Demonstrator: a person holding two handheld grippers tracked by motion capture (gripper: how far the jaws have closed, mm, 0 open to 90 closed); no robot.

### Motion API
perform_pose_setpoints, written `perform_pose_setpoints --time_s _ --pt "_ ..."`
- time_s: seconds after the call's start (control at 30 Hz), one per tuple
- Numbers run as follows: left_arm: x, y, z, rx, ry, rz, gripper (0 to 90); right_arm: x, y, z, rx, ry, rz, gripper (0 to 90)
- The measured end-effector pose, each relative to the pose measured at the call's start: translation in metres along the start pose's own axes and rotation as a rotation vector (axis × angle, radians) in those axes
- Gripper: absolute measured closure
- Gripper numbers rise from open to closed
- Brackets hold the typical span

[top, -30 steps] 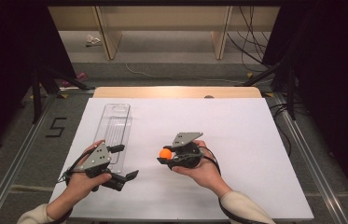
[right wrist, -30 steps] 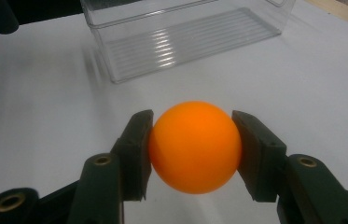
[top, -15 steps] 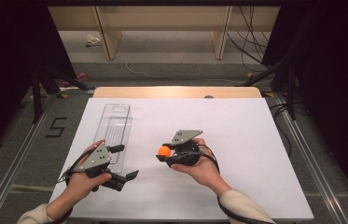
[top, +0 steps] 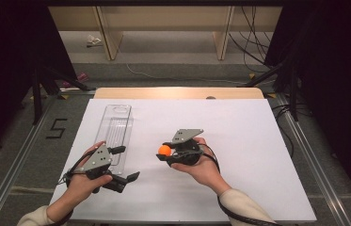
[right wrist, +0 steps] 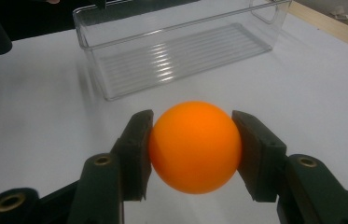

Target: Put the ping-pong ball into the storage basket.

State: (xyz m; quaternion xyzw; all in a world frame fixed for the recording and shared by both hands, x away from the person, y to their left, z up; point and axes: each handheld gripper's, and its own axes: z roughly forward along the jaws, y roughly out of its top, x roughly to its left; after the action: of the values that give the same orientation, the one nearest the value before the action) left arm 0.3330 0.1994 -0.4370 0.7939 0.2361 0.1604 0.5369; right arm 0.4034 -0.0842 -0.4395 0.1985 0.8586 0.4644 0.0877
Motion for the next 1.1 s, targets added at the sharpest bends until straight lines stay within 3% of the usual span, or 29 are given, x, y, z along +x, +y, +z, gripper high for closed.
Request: perform_pose_setpoints --time_s 1.1 --pt "0.000 0.000 0.000 -0.002 -0.001 -0.002 0.1 -0.002 0.011 0.008 -0.017 -0.005 0.003 51.4"
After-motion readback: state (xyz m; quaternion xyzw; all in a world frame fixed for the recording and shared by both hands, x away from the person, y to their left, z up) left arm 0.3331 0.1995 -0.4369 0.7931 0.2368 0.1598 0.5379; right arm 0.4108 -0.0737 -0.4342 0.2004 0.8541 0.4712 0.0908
